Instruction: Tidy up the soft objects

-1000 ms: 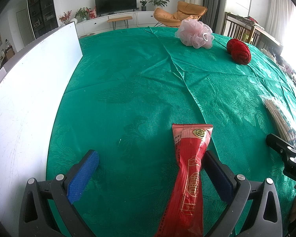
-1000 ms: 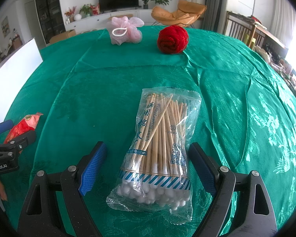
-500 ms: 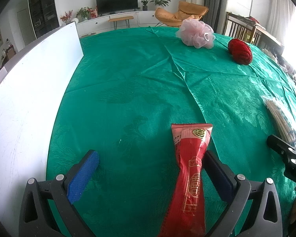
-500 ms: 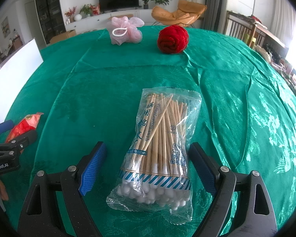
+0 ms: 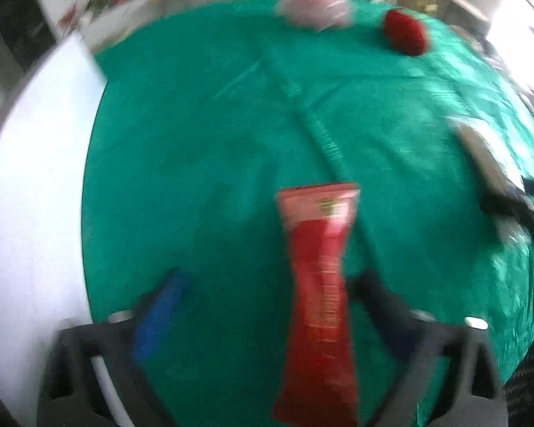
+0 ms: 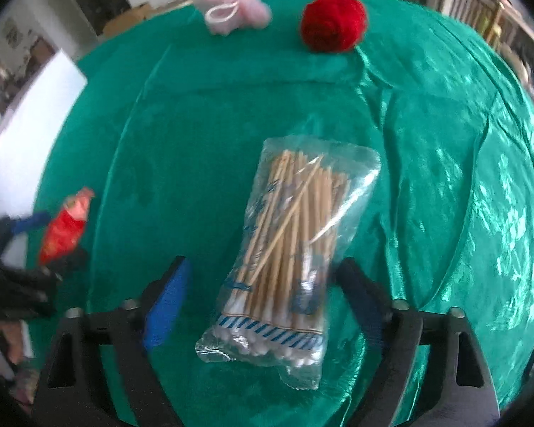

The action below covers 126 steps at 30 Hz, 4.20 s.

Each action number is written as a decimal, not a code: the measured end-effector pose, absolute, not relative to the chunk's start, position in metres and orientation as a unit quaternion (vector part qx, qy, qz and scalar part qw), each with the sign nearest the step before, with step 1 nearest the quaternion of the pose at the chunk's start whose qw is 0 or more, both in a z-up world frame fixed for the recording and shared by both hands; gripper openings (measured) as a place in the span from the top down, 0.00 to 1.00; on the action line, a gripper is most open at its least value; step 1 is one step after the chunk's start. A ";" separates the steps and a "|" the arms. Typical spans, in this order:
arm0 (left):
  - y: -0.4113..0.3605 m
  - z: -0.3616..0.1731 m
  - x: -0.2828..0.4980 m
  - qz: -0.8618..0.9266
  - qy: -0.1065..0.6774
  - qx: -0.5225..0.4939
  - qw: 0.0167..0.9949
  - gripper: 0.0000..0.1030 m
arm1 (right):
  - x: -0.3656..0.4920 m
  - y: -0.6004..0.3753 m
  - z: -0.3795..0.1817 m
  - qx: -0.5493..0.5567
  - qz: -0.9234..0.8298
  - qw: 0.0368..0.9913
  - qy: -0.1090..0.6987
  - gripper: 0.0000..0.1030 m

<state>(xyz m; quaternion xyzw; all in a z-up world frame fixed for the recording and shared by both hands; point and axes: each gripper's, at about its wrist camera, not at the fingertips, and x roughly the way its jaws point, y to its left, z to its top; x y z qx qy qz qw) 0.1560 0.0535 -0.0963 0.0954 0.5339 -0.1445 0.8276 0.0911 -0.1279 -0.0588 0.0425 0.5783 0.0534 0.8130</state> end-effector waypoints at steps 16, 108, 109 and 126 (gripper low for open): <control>0.138 0.018 0.066 -0.201 0.381 -0.093 0.898 0.83 | 0.052 -0.076 0.040 0.082 0.150 0.851 0.496 0.69; 0.025 -0.096 0.198 -0.069 0.487 -0.007 0.871 0.00 | 0.057 -0.164 -0.066 0.028 -0.074 0.893 0.443 0.21; 0.023 -0.096 0.208 -0.069 0.485 -0.012 0.872 0.00 | 0.058 -0.167 -0.067 0.029 -0.073 0.893 0.443 0.21; -0.011 -0.104 0.267 -0.085 0.444 0.035 0.891 0.00 | 0.058 -0.166 -0.067 0.029 -0.073 0.893 0.443 0.20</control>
